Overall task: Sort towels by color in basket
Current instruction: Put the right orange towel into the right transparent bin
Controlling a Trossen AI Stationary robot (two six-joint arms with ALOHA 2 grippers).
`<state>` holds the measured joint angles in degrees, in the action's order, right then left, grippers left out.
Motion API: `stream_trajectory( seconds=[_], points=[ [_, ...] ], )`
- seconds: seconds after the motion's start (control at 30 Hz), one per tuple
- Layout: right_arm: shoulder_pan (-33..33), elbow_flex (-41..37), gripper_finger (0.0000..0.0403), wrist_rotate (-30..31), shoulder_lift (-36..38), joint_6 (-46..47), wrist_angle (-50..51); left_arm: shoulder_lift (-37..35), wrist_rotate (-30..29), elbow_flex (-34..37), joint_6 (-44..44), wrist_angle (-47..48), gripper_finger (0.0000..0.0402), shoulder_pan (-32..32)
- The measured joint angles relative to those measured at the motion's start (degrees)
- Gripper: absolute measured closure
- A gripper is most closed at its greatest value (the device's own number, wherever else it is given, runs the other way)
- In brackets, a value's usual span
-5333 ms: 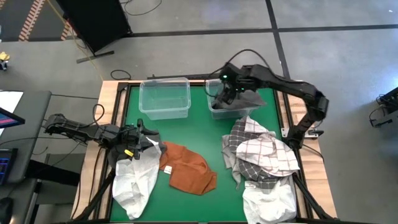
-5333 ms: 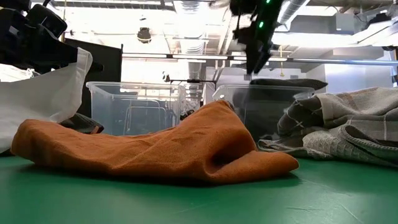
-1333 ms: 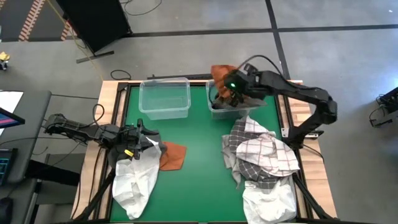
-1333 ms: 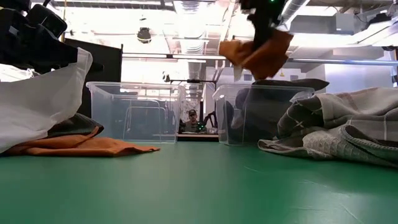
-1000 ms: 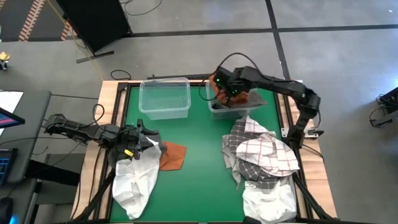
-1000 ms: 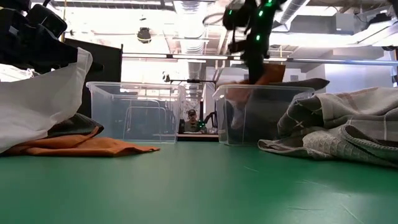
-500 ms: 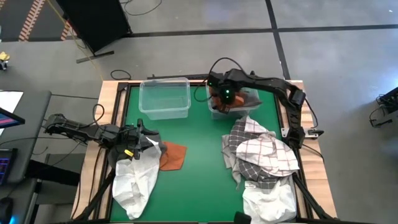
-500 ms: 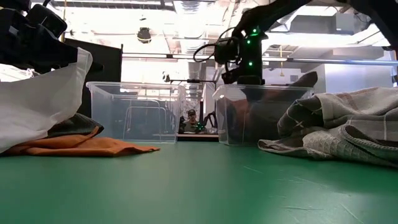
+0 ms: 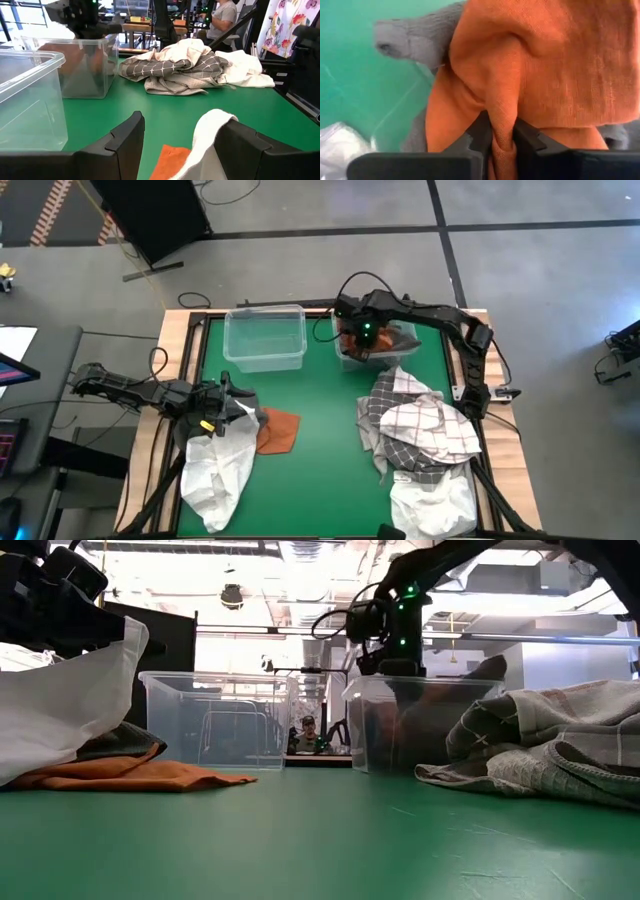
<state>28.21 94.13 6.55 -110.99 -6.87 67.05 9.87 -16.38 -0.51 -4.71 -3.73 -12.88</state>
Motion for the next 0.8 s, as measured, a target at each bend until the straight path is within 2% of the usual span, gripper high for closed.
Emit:
stream_trajectory(
  seconds=[0.57,0.7,0.8],
  points=[
    [-0.46,0.00,0.0319,-0.54,6.72,2.99,4.34,-0.02,0.01,0.00,-0.01,-0.02,0.0187,0.02],
    [-0.45,0.00,0.0292,-0.61,8.79,3.41,4.34,-0.02,0.00,-0.02,-1.56,-0.13,0.0187,0.02],
    [-0.42,0.00,0.0256,-0.63,10.32,3.72,4.35,-0.02,-0.02,0.00,-7.81,-0.30,0.0187,0.01]
  ],
)
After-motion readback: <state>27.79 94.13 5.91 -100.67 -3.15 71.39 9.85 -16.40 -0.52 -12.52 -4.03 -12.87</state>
